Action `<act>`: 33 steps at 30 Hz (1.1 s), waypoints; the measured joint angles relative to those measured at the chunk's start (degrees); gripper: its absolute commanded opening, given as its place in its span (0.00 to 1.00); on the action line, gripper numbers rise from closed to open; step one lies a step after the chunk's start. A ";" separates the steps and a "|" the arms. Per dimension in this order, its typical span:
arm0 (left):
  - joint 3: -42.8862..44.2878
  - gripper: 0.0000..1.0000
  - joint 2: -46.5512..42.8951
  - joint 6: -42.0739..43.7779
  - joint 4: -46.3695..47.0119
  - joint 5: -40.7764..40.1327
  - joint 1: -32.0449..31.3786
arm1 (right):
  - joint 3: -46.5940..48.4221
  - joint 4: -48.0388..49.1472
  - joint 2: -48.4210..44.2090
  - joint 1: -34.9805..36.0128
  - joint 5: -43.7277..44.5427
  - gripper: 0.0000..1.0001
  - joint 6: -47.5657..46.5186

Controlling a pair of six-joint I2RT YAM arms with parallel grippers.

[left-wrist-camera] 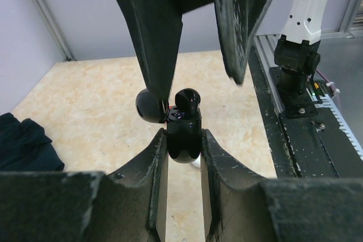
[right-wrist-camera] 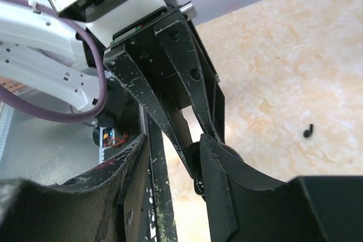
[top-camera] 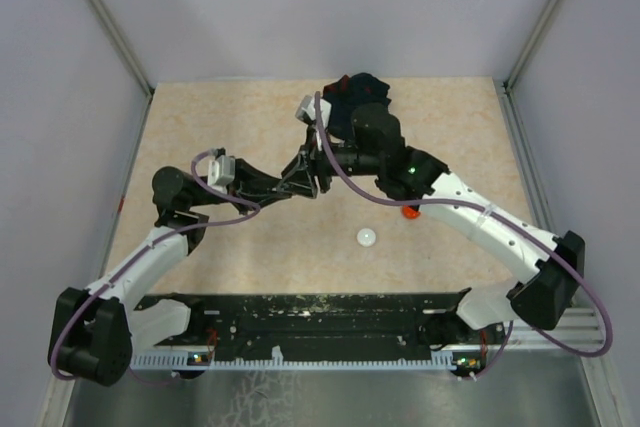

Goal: Insert the wireless bluetooth earbuds into the charging case
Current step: Adjust the earbud with the charging case.

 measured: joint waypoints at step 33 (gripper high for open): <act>-0.76 0.00 -2.25 3.21 -0.07 -8.74 -0.48 | -1.73 -5.07 -3.17 -3.17 2.38 0.42 9.73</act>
